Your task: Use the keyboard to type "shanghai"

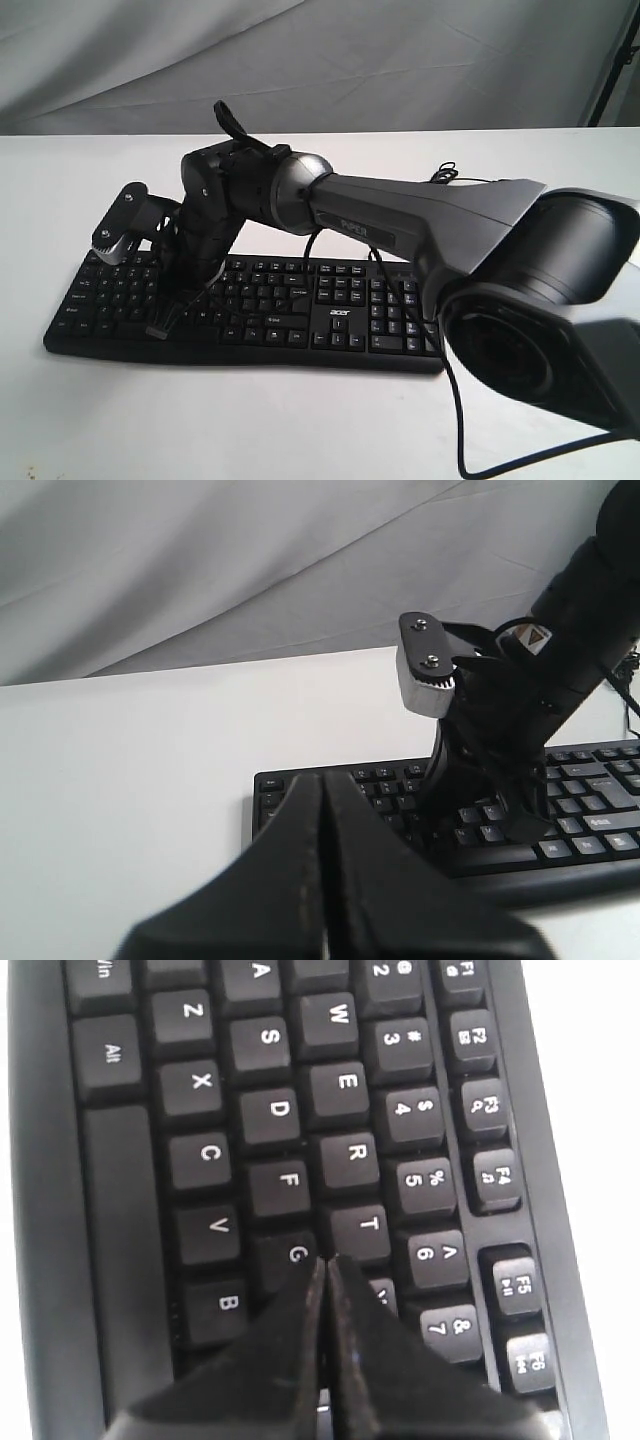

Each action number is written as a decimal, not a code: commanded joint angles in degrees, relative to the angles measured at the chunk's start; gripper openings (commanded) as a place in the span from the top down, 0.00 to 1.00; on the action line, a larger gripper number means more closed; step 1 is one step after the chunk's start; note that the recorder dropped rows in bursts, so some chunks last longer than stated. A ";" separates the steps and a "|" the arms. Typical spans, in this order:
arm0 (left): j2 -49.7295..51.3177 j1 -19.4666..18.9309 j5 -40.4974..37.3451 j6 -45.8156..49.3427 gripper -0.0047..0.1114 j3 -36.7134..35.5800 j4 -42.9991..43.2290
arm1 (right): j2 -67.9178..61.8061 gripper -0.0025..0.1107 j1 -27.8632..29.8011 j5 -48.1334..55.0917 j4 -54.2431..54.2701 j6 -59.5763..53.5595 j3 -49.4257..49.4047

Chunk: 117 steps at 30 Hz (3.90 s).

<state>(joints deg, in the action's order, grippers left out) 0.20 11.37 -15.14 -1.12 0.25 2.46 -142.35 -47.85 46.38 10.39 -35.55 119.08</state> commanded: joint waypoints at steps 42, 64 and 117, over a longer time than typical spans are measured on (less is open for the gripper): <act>-0.20 0.23 0.27 -0.16 0.96 -0.25 0.04 | -20.04 0.98 -2.81 6.91 8.16 0.90 37.56; -0.20 0.23 0.27 -0.16 0.96 -0.25 0.04 | -20.02 0.98 -2.81 8.13 7.54 1.53 37.55; -0.20 0.23 0.27 -0.16 0.96 -0.25 0.04 | 6.38 0.98 3.34 -5.06 2.56 -2.49 -9.32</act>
<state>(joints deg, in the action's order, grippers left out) 0.20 11.37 -15.14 -1.12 0.25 2.46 -137.03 -45.03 42.12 12.93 -37.46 110.17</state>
